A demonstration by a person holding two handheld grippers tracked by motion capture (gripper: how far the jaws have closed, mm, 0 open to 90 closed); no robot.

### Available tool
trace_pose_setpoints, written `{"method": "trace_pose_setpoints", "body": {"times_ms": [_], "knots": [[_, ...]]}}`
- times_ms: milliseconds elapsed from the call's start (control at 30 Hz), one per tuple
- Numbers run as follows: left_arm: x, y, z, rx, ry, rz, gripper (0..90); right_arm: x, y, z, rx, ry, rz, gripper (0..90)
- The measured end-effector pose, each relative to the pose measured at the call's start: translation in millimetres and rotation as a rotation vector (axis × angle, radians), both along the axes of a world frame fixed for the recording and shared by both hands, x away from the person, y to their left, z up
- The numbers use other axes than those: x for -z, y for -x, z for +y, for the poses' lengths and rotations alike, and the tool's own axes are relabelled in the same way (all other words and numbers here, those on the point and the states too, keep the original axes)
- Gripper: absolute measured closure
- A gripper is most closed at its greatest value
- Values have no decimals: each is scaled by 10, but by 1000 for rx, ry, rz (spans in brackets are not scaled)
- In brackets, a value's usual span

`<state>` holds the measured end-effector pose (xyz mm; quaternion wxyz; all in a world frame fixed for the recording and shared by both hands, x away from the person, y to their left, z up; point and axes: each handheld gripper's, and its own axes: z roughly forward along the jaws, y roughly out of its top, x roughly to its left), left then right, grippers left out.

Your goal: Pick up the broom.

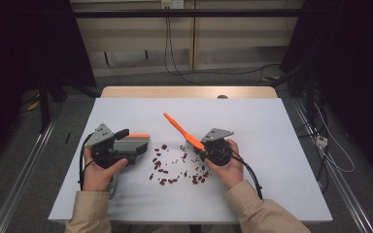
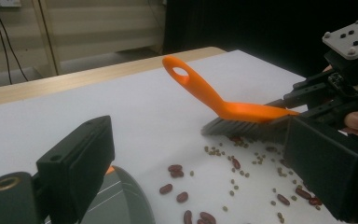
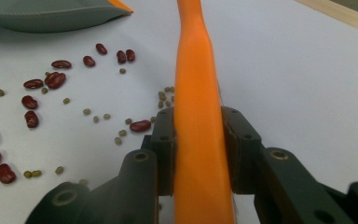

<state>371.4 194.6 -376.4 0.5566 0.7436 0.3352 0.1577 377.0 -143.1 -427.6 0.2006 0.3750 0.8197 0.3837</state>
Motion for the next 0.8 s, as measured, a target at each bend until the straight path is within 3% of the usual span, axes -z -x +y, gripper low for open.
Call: {"method": "trace_pose_setpoints", "body": {"times_ms": [300,800], "knots": [[71,11,61,-10,-20,13,73,-2,84,75,-28,-14,2,691],[283,180,219,-10,-66,20,56,-7,187,129,-53,-7,-6,692]]}}
